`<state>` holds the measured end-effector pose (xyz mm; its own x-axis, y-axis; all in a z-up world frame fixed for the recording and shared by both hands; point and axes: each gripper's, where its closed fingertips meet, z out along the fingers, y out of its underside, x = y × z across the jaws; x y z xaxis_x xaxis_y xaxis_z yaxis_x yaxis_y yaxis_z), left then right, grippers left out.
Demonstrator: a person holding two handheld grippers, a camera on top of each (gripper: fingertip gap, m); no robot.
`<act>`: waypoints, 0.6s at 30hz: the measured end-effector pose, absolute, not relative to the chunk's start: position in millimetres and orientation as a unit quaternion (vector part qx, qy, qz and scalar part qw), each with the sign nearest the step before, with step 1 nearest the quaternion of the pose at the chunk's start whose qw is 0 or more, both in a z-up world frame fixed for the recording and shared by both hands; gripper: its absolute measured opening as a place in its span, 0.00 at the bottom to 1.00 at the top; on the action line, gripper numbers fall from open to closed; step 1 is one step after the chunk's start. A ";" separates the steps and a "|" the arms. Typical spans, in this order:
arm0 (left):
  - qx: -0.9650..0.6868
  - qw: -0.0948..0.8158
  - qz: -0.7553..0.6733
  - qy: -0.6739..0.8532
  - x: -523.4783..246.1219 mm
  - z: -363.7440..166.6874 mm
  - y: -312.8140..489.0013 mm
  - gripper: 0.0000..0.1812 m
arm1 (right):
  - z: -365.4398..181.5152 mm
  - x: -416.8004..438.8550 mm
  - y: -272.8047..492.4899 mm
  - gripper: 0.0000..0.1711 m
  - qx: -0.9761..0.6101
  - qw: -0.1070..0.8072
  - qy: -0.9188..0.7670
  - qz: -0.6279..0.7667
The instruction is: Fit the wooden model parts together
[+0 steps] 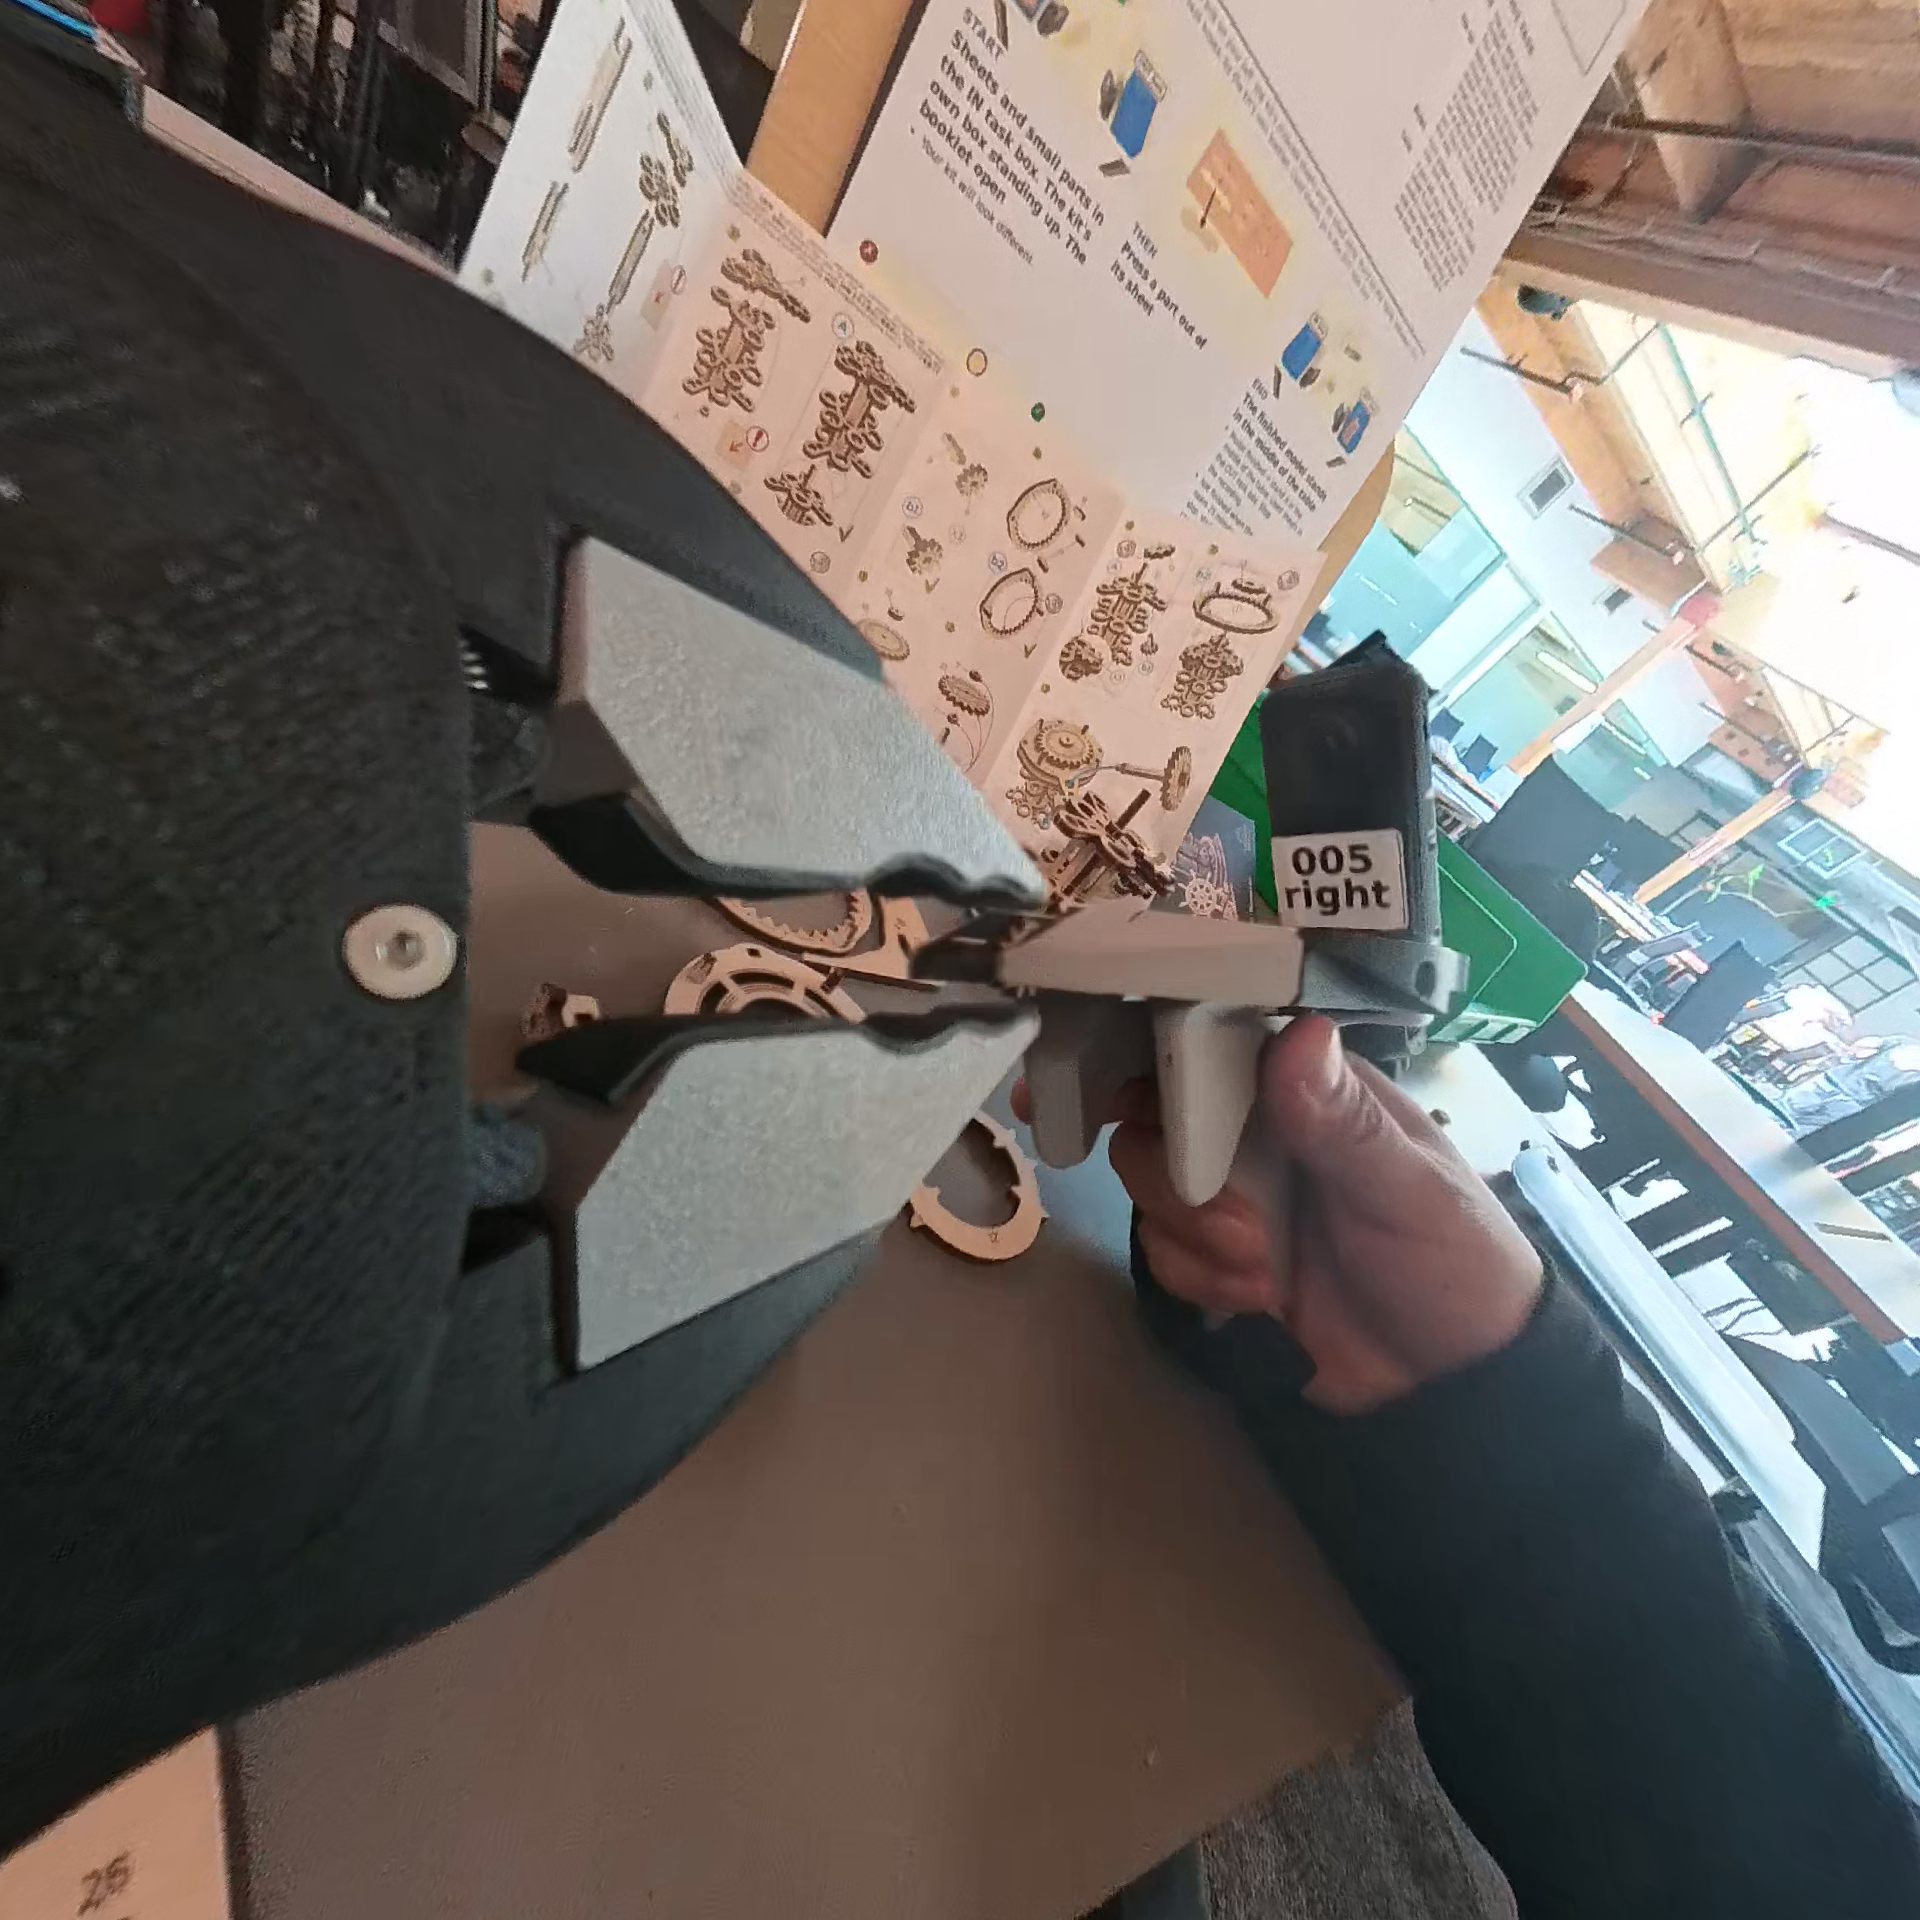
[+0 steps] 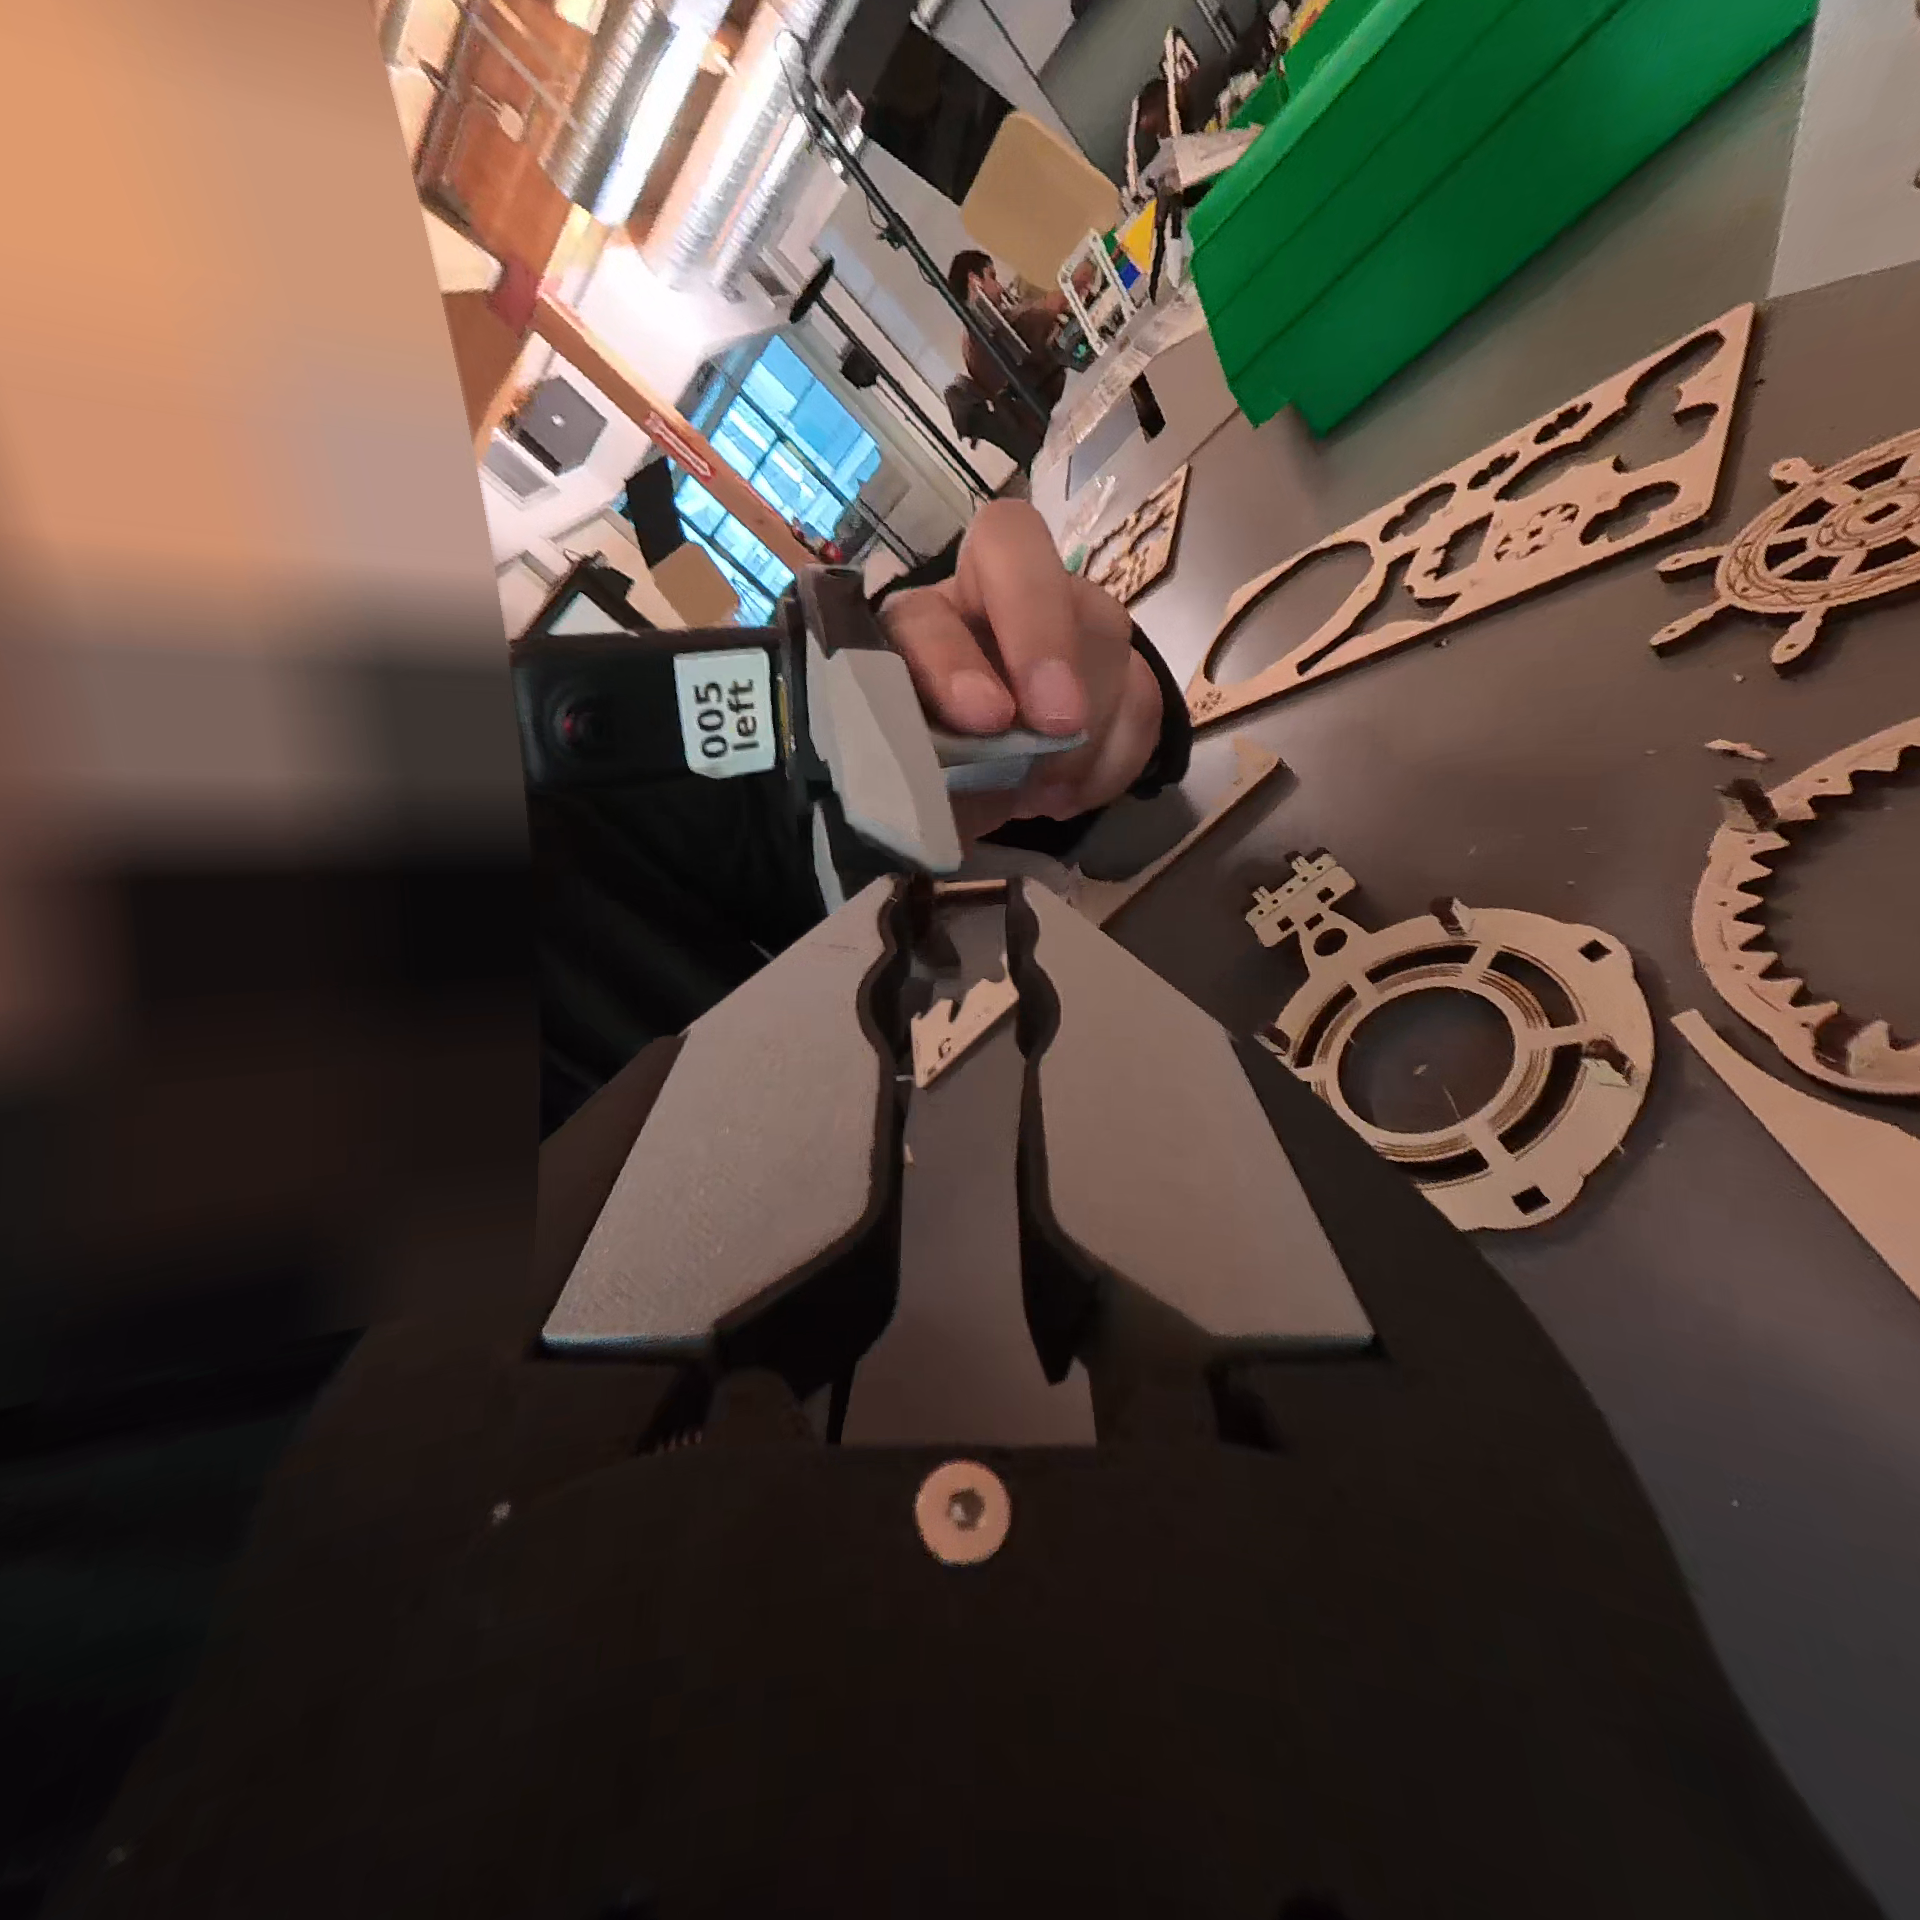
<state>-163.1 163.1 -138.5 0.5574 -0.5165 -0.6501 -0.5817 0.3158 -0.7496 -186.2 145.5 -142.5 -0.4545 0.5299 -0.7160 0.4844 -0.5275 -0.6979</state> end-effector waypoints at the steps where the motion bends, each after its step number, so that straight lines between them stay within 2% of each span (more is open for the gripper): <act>1: -0.581 0.662 0.026 0.473 -162.2 -138.9 162.5 0.06 | -143.3 -186.2 143.4 0.09 -0.521 0.015 -0.491 0.698; 5: -0.596 0.654 0.020 0.466 -165.8 -141.4 165.8 0.06 | -139.7 -184.7 146.4 0.17 -0.518 0.016 -0.483 0.706; 18: -0.608 0.677 -0.091 0.404 -173.4 -121.1 163.7 0.06 | -126.7 -178.5 155.3 0.22 -0.496 0.038 -0.474 0.727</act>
